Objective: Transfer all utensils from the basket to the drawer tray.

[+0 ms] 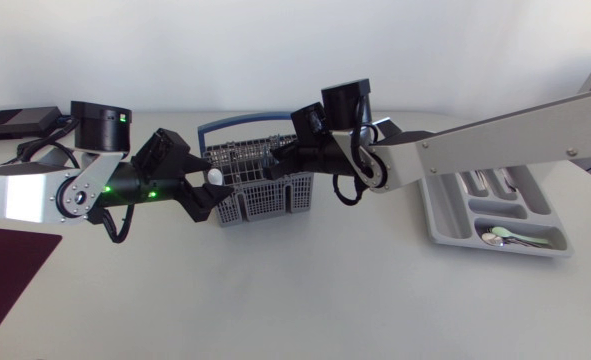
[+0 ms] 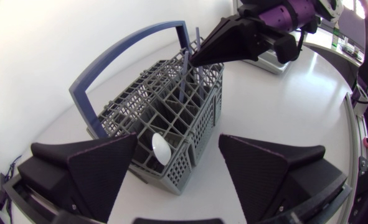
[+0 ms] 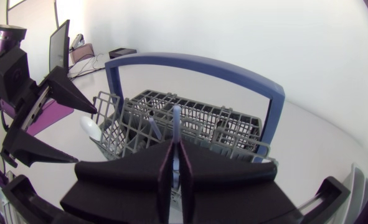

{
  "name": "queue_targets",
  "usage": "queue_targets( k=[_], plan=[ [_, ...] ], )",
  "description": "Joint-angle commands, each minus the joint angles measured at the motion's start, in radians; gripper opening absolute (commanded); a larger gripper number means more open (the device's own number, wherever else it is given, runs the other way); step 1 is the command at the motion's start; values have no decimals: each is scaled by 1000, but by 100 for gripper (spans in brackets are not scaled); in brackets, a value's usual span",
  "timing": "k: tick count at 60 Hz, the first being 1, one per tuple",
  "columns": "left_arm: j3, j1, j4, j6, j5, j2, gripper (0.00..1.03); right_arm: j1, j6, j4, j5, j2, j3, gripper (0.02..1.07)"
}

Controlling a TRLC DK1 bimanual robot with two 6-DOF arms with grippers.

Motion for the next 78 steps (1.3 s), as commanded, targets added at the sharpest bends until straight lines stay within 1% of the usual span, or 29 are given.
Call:
queue_targets(
  k=[1, 26, 38, 42, 51, 57, 62, 68, 78],
  plan=[
    [-16, -11, 2, -14, 2, 16, 91, 12, -13, 22, 10, -45, -36, 8],
    [-12, -17, -15, -14, -1, 19, 91, 17, -17, 77, 44, -192, -108, 8],
    [-16, -17, -21, -14, -2, 0, 91, 14, -17, 70, 54, -355, -153, 8],
    [-19, -17, -26, -14, -2, -10, 91, 11, -17, 44, 56, -404, -154, 8],
    [-18, -12, -58, -14, -1, -53, 91, -11, -16, -71, 53, -492, -133, 8],
    [-1, -1, -104, -14, -1, -76, 91, -52, -13, -216, 39, -524, -82, 8],
    [31, 11, -176, -13, 12, -92, 91, -116, -3, -346, 30, -530, -32, 8],
    [90, 46, -287, -9, 65, -92, 91, -201, -3, -481, 10, -515, 19, 8],
    [125, 59, -362, -3, 81, -99, 91, -359, -32, -665, -22, -469, 85, 8]
  ],
)
